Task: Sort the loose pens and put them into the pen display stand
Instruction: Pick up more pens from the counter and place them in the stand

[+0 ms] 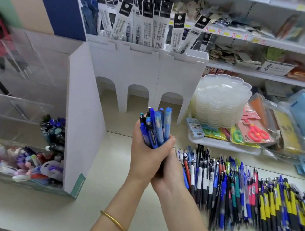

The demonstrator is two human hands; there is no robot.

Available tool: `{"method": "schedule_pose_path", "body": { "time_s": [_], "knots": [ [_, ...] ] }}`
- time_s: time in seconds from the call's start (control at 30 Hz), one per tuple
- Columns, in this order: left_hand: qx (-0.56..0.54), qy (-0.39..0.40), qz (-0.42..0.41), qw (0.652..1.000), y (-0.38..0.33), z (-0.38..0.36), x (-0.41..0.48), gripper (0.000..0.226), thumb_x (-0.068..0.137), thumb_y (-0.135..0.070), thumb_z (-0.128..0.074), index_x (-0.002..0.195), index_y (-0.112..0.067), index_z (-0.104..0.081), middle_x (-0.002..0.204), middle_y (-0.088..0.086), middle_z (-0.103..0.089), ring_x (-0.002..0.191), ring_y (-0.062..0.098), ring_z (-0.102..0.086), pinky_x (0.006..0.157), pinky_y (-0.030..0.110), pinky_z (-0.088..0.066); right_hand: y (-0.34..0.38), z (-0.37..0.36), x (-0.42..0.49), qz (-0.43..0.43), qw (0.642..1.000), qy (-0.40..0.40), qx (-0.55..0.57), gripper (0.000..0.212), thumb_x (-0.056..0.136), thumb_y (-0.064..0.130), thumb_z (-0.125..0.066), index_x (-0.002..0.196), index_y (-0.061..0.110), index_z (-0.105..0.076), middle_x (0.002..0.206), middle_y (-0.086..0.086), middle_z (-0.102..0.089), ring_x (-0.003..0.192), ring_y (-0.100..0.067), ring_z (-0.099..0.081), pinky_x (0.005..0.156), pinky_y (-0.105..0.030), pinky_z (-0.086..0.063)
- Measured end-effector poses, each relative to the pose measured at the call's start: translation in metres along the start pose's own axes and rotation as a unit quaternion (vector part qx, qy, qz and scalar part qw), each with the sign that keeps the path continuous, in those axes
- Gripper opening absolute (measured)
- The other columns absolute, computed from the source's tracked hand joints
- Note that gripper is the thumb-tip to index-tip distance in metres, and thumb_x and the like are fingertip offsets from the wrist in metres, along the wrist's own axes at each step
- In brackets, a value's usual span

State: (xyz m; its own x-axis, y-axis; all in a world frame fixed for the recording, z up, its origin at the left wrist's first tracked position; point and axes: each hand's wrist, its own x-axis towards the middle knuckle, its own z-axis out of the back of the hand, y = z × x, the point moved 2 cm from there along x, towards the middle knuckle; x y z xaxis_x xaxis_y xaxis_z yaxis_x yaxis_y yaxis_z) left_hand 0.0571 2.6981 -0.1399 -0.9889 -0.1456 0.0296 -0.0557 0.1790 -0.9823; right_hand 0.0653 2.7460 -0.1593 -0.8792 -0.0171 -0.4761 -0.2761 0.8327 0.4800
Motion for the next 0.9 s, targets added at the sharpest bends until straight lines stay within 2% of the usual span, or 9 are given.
{"method": "schedule_pose_path", "body": {
  "time_s": [0.13, 0.2, 0.3, 0.37, 0.47, 0.57, 0.67, 0.8, 0.9],
  "knots": [
    [0.004, 0.019, 0.024, 1.000, 0.001, 0.015, 0.014, 0.044, 0.069, -0.006, -0.081, 0.105, -0.012, -0.058, 0.089, 0.007, -0.070, 0.084, 0.019, -0.070, 0.076, 0.027, -0.058, -0.007, 0.003, -0.004, -0.022, 0.993, -0.074, -0.087, 0.026, 0.096, 0.025, -0.049, 0.097, 0.011, -0.070, 0.077, -0.003, -0.068, 0.069, -0.015, -0.063, 0.059, -0.027, -0.051],
    [0.004, 0.037, 0.032, 0.999, 0.000, 0.024, 0.018, 0.041, 0.069, -0.007, -0.076, 0.106, -0.005, -0.058, 0.086, 0.009, -0.069, 0.080, 0.019, -0.070, 0.073, 0.028, -0.057, -0.008, 0.000, -0.012, -0.015, 0.989, -0.068, -0.132, 0.026, 0.098, 0.029, -0.047, 0.092, 0.015, -0.068, 0.066, 0.000, -0.066, 0.055, -0.011, -0.060, 0.056, -0.030, -0.051],
    [-0.010, 0.074, 0.048, 0.996, -0.003, 0.035, 0.020, 0.038, 0.071, -0.008, -0.071, 0.106, -0.001, -0.059, 0.082, 0.005, -0.068, 0.076, 0.017, -0.067, 0.073, 0.030, -0.057, -0.011, 0.000, -0.021, -0.002, 0.982, -0.043, -0.183, 0.031, 0.100, 0.033, -0.043, 0.099, 0.017, -0.068, 0.069, 0.001, -0.069, 0.057, -0.008, -0.064, 0.063, -0.038, -0.054],
    [-0.043, 0.109, 0.069, 0.991, -0.006, 0.041, 0.016, 0.040, 0.064, -0.014, -0.070, 0.100, 0.002, -0.061, 0.077, 0.006, -0.066, 0.073, 0.021, -0.065, 0.071, 0.036, -0.057, -0.011, 0.000, -0.027, 0.031, 0.970, -0.050, -0.237, 0.031, 0.101, 0.032, -0.041, 0.102, 0.016, -0.068, 0.081, -0.001, -0.071, 0.066, -0.010, -0.067, 0.063, -0.036, -0.053],
    [-0.085, 0.162, 0.103, 0.978, -0.011, 0.053, 0.004, 0.038, 0.055, -0.024, -0.068, 0.086, -0.002, -0.063, 0.071, 0.009, -0.062, 0.067, 0.021, -0.062, 0.063, 0.031, -0.053, -0.003, -0.002, -0.036, 0.103, 0.936, -0.076, -0.327, 0.029, 0.099, 0.026, -0.042, 0.097, 0.021, -0.071, 0.094, -0.002, -0.071, 0.081, -0.014, -0.069, 0.060, -0.032, -0.051],
    [-0.143, 0.224, 0.128, 0.956, -0.017, 0.063, -0.010, 0.035, 0.063, -0.018, -0.067, 0.091, 0.001, -0.057, 0.078, 0.008, -0.062, 0.072, 0.021, -0.062, 0.069, 0.034, -0.053, 0.007, -0.009, -0.047, 0.169, 0.917, -0.058, -0.357, 0.022, 0.100, 0.018, -0.044, 0.102, 0.013, -0.066, 0.092, -0.008, -0.068, 0.075, -0.014, -0.064, 0.061, -0.027, -0.053],
    [-0.189, 0.228, 0.158, 0.942, -0.023, 0.073, -0.025, 0.028, 0.074, -0.006, -0.061, 0.099, -0.002, -0.050, 0.081, 0.006, -0.059, 0.070, 0.020, -0.060, 0.069, 0.034, -0.053, 0.009, -0.022, -0.058, 0.216, 0.899, -0.024, -0.381, 0.018, 0.098, 0.015, -0.046, 0.102, 0.014, -0.064, 0.088, -0.008, -0.061, 0.060, -0.012, -0.055, 0.054, -0.025, -0.050],
    [-0.206, 0.209, 0.159, 0.943, -0.033, 0.092, -0.047, 0.036, 0.071, -0.011, -0.065, 0.102, -0.005, -0.047, 0.082, 0.006, -0.056, 0.067, 0.018, -0.056, 0.064, 0.032, -0.050, 0.000, -0.040, -0.072, 0.252, 0.875, 0.029, -0.413, 0.017, 0.096, 0.020, -0.051, 0.094, 0.026, -0.067, 0.081, 0.004, -0.060, 0.056, -0.018, -0.052, 0.051, -0.027, -0.044],
    [-0.205, 0.176, 0.164, 0.949, -0.039, 0.113, -0.062, 0.045, 0.068, -0.012, -0.067, 0.108, -0.003, -0.047, 0.082, 0.007, -0.057, 0.067, 0.018, -0.057, 0.063, 0.031, -0.050, -0.012, -0.056, -0.079, 0.255, 0.860, 0.080, -0.435, 0.018, 0.096, 0.019, -0.051, 0.095, 0.027, -0.066, 0.072, 0.015, -0.061, 0.052, -0.005, -0.048, 0.050, -0.019, -0.042]
  ]
}}
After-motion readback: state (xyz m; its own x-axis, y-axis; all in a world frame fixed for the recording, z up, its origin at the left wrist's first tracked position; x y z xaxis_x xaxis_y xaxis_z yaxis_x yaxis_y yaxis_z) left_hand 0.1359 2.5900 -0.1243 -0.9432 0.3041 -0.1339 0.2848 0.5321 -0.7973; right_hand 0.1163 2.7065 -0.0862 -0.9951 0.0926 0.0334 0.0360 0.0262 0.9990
